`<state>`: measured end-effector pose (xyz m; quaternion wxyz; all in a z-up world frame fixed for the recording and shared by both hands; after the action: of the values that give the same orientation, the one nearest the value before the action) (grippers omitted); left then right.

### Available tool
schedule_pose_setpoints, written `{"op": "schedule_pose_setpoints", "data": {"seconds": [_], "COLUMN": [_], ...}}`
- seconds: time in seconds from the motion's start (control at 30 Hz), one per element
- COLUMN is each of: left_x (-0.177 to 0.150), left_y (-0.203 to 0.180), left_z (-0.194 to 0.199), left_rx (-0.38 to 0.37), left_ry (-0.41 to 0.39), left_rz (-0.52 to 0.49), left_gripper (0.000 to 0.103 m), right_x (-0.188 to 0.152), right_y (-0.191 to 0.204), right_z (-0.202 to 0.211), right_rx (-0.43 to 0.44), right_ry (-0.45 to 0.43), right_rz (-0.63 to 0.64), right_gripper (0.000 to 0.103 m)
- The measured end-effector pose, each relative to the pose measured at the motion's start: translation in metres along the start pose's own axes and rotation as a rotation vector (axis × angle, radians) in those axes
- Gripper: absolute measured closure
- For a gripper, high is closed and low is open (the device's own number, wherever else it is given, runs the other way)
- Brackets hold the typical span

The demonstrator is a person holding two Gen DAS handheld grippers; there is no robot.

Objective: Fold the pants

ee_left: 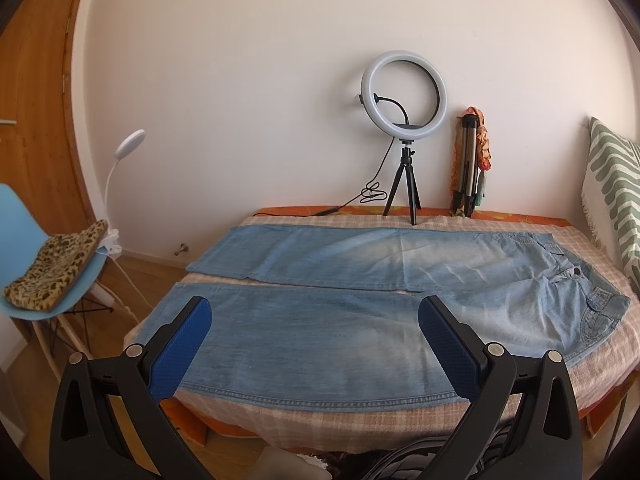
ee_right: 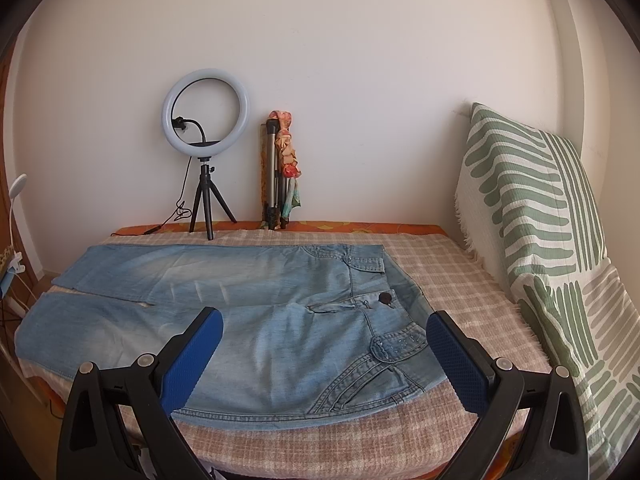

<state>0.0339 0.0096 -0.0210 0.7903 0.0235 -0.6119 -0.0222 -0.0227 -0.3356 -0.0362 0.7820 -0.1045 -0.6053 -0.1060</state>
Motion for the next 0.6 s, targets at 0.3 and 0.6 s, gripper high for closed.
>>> {"op": "schedule_pose_setpoints", "data": {"seconds": [0.3, 0.6], "left_x": [-0.003, -0.012], "left_y": [0.003, 0.021], "left_z": [0.001, -0.004], "left_rx": [0.006, 0.050], "left_ry": [0.002, 0.032], "left_rz": [-0.003, -0.003], "left_gripper": [0.000, 0.000], "right_x": [0.002, -0.009], "right_y": [0.001, 0.004], "right_z": [-0.001, -0.011], "right_rx": [0.005, 0.100], "right_ry": [0.001, 0.008], "right_rz": [0.001, 0.036], "right_gripper": [0.000, 0.000]}}
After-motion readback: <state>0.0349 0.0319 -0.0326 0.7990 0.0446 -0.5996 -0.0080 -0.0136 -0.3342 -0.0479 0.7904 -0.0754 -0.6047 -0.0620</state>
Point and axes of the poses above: each gripper's, at about its wrist camera, not at the fingertips, and z roughly against the way its jaws point, y to its left, x to its top, the point moved 4 cm from there along -z, roughly the way its jaws point, and after that the axes turned 12 degrees about -y, right-handed, at the moved point
